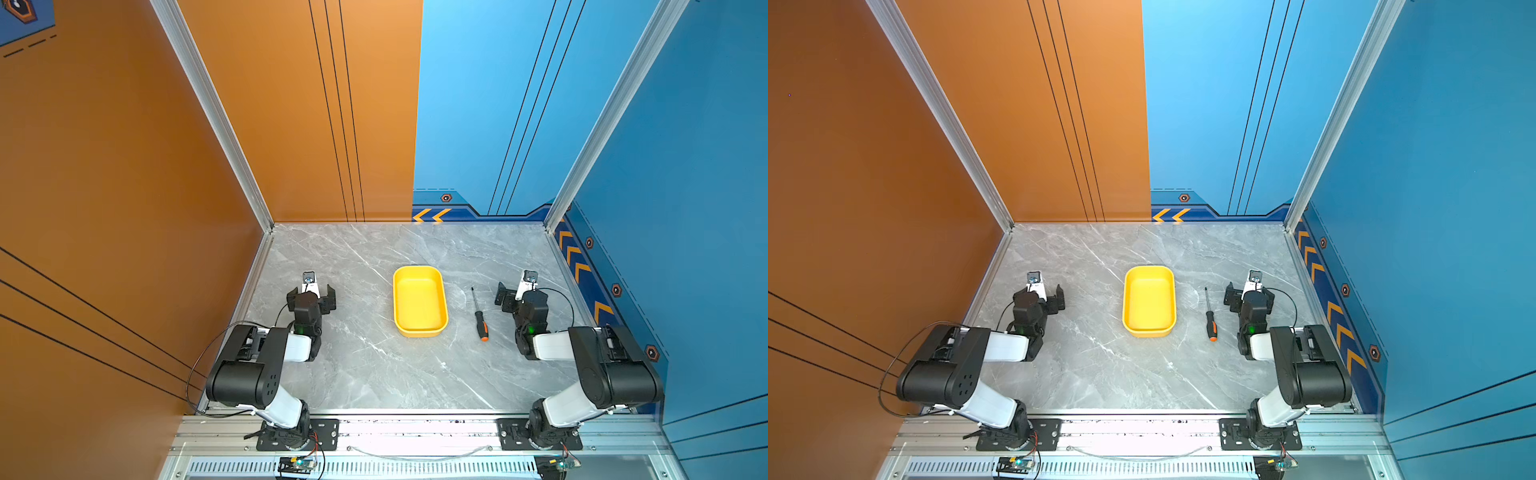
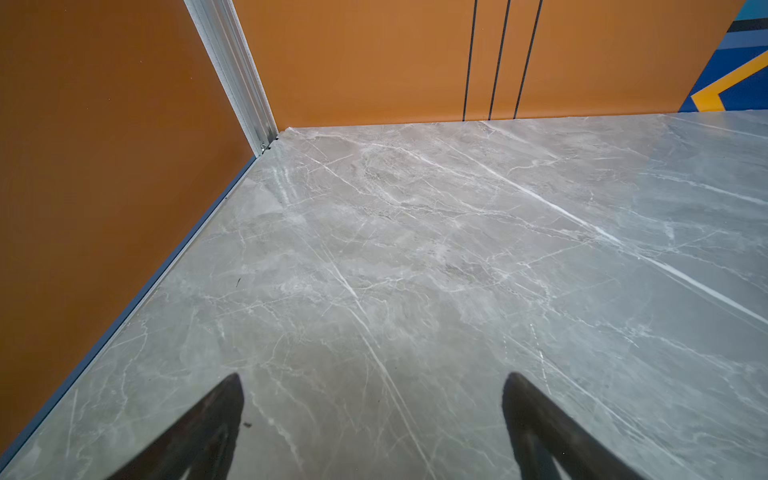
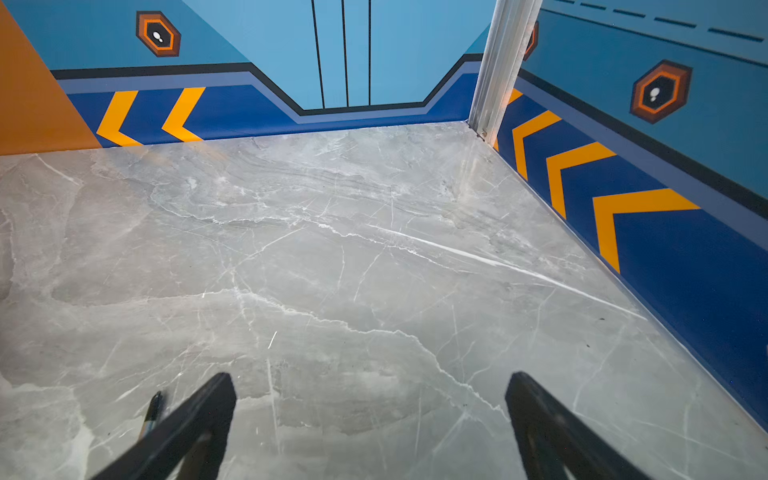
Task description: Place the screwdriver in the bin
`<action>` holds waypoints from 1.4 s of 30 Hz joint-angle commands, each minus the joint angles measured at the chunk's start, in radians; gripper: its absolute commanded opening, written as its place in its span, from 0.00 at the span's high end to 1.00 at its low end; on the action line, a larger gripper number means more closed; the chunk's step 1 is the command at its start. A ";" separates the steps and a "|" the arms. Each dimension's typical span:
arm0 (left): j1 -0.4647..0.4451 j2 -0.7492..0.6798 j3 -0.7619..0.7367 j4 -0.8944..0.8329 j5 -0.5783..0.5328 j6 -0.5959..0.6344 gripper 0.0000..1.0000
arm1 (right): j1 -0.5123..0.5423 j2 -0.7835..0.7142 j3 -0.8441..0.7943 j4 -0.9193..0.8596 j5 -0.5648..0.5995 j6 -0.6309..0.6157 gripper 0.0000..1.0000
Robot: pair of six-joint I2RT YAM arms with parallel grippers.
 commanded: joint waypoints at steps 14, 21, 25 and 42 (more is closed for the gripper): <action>-0.001 -0.056 -0.005 -0.029 0.009 0.014 0.02 | 0.012 -0.097 0.010 -0.095 0.014 -0.001 0.00; -0.017 -0.250 0.029 -0.256 0.073 0.045 0.02 | 0.026 -0.366 0.168 -0.667 -0.027 0.067 0.00; -0.020 -0.360 0.074 -0.421 0.180 -0.034 0.02 | 0.025 -0.416 0.278 -0.991 -0.144 0.155 0.00; -0.067 -0.362 0.157 -0.672 0.479 -0.309 0.02 | 0.140 -0.386 0.242 -1.273 -0.331 0.413 0.10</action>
